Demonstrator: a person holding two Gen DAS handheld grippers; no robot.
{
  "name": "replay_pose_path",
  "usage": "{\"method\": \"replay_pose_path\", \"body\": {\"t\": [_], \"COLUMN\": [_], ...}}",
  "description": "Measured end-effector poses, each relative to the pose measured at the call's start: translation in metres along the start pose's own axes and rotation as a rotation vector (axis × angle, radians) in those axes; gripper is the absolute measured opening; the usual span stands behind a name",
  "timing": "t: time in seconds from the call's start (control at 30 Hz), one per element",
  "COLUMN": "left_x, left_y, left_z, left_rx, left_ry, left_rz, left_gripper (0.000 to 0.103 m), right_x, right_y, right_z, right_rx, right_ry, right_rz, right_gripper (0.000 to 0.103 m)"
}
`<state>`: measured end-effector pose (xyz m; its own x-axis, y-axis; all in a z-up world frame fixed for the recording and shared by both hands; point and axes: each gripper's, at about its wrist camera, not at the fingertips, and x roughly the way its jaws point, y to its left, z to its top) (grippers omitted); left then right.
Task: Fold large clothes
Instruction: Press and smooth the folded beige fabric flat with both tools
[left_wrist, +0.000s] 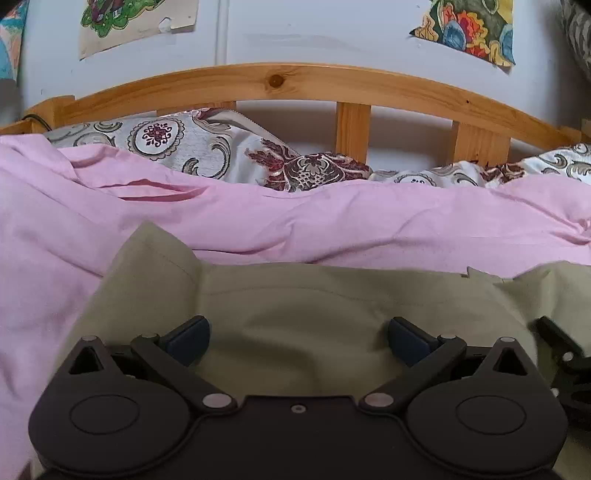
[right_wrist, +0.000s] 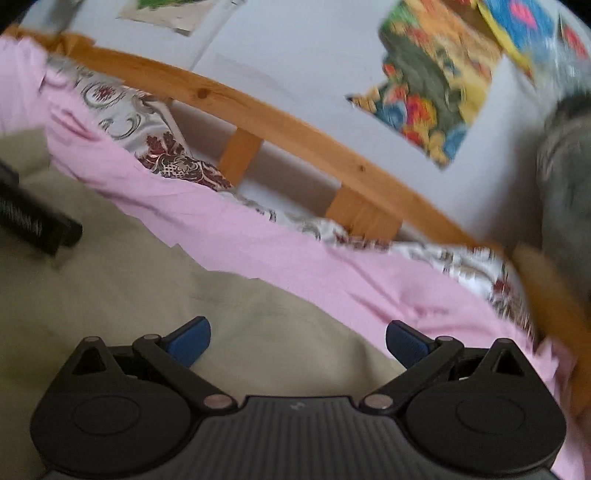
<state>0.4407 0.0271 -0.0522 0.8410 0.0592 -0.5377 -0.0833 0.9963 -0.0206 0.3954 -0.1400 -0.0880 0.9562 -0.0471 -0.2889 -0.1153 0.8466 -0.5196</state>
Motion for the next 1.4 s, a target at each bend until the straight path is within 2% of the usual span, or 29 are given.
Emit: {"method": "replay_pose_path", "body": {"t": [0.17,0.33,0.4,0.5,0.53,0.6,0.7,0.77,0.83,0.9,0.97,1.03,1.2,1.3,1.4], "left_x": [0.012,0.016,0.015,0.006,-0.001,-0.020,-0.052,-0.062,-0.063,-0.054,-0.050,-0.049,-0.043,-0.041,-0.042], "left_y": [-0.001,0.004,0.008,0.012,0.014,0.018,0.018,0.011,0.004,-0.003,-0.005,-0.005,-0.002,-0.002,-0.001], "left_z": [-0.006,-0.005,-0.004,0.003,0.006,0.008,0.004,-0.002,-0.011,-0.021,-0.031,-0.038,-0.040,-0.040,-0.039], "left_rx": [-0.011,-0.035,-0.056,-0.062,-0.066,-0.078,-0.057,-0.027,-0.003,0.033,0.053,0.054,0.036,0.038,0.032], "left_ry": [-0.030,-0.028,-0.025,-0.002,0.018,0.041,0.008,-0.019,-0.035,-0.004,-0.012,-0.033,-0.016,-0.015,-0.012], "left_rz": [-0.010,-0.040,-0.059,-0.059,-0.048,-0.037,-0.065,-0.042,0.004,0.051,0.066,0.071,0.064,0.066,0.061], "left_gripper": [0.102,0.102,0.102,0.102,0.102,0.102,0.102,0.102,0.102,0.102,0.103,0.103,0.103,0.103,0.103], "right_x": [0.014,0.018,0.020,0.022,0.019,0.000,-0.049,-0.073,-0.090,-0.098,-0.105,-0.102,-0.090,-0.090,-0.090], "right_y": [0.005,0.005,-0.001,-0.023,-0.033,-0.044,-0.045,-0.033,-0.012,0.013,0.028,0.031,0.031,0.036,0.033], "right_z": [-0.008,-0.013,-0.012,-0.008,-0.002,0.008,0.014,0.010,0.000,-0.014,-0.027,-0.031,-0.038,-0.040,-0.041], "right_rx": [0.031,0.035,0.058,0.152,0.198,0.255,0.274,0.241,0.198,0.112,0.095,0.099,0.132,0.109,0.120], "right_ry": [0.004,0.009,0.022,0.074,0.125,0.179,0.151,0.129,0.105,0.081,0.032,0.028,0.057,0.056,0.064], "right_rz": [0.011,0.013,0.039,0.134,0.157,0.145,0.174,0.167,0.119,0.062,0.004,0.000,0.029,0.007,0.020], "right_gripper": [0.103,0.103,0.103,0.103,0.103,0.103,0.103,0.103,0.103,0.103,0.103,0.103,0.103,0.103,0.103]}}
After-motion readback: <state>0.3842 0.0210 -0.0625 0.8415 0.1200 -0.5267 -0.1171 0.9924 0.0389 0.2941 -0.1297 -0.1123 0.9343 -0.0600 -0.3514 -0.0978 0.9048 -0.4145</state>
